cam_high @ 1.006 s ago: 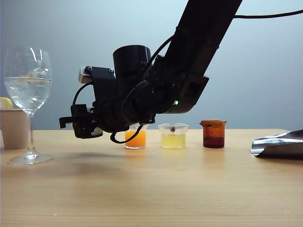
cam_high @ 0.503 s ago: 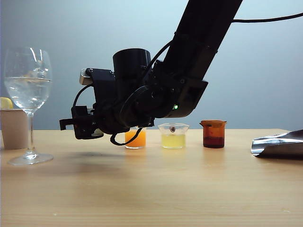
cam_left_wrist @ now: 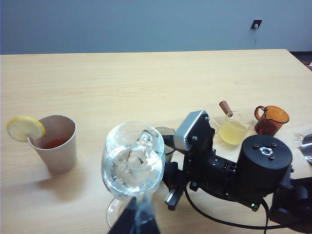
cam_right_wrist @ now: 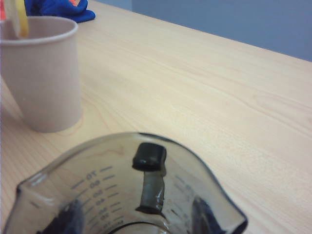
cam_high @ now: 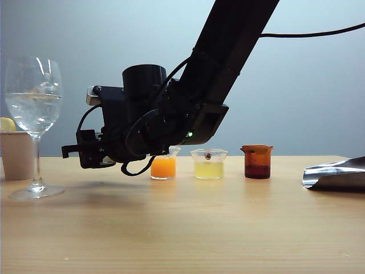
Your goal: Pick up the first measuring cup from the left, pour the coconut rum inside into the goblet, and finally put the measuring cup back in its original place.
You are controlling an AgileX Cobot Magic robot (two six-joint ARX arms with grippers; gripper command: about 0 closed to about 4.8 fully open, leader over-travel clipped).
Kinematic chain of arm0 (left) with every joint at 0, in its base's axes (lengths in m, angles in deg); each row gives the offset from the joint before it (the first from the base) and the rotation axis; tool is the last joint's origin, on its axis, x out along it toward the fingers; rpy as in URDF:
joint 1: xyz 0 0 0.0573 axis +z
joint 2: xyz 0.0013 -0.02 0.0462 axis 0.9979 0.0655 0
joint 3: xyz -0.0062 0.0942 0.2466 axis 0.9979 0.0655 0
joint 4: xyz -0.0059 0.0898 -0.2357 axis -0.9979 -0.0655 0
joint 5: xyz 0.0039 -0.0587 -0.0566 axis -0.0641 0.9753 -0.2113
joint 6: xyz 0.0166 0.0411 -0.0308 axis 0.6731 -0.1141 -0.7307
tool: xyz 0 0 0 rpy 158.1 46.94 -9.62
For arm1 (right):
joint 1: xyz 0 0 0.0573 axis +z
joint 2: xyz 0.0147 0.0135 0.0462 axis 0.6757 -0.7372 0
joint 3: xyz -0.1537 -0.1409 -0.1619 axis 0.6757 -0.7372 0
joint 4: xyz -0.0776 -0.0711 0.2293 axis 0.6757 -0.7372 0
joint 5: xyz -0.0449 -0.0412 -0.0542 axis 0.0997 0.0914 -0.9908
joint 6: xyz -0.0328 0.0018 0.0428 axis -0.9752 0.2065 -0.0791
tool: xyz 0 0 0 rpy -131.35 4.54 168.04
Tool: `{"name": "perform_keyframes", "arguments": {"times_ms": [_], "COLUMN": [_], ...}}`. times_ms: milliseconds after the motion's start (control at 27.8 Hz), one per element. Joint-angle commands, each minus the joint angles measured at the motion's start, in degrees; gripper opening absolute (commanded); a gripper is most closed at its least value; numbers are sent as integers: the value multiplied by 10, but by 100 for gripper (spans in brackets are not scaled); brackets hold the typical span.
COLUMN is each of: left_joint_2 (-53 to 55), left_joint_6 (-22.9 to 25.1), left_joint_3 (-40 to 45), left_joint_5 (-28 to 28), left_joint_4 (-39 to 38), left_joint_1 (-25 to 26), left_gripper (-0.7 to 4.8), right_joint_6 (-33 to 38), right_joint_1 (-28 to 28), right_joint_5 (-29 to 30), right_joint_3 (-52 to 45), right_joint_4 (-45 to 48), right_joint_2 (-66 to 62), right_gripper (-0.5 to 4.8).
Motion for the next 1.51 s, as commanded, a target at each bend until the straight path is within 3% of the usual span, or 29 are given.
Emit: {"name": "perform_keyframes", "arguments": {"times_ms": [36, 395, 826, 1509], "left_joint_2": [-1, -1, -1, -1], "left_joint_6": [0, 0, 0, 0], "left_joint_3": [-3, -3, -3, -3], "left_joint_5": [0, 0, 0, 0], "left_joint_4": [8, 8, 8, 8], "left_joint_1": [0, 0, 0, 0], "left_gripper": [-5, -5, -5, -5], "right_joint_6": [13, 13, 17, 35], "right_joint_1": [1, 1, 1, 17], "right_joint_5": [-1, -9, -11, -13], "right_joint_3": [16, 52, 52, 51], "right_joint_4": [11, -20, -34, -90], "right_joint_2": [-5, -27, -27, -24], "right_gripper": [-1, 9, 363, 369]}}
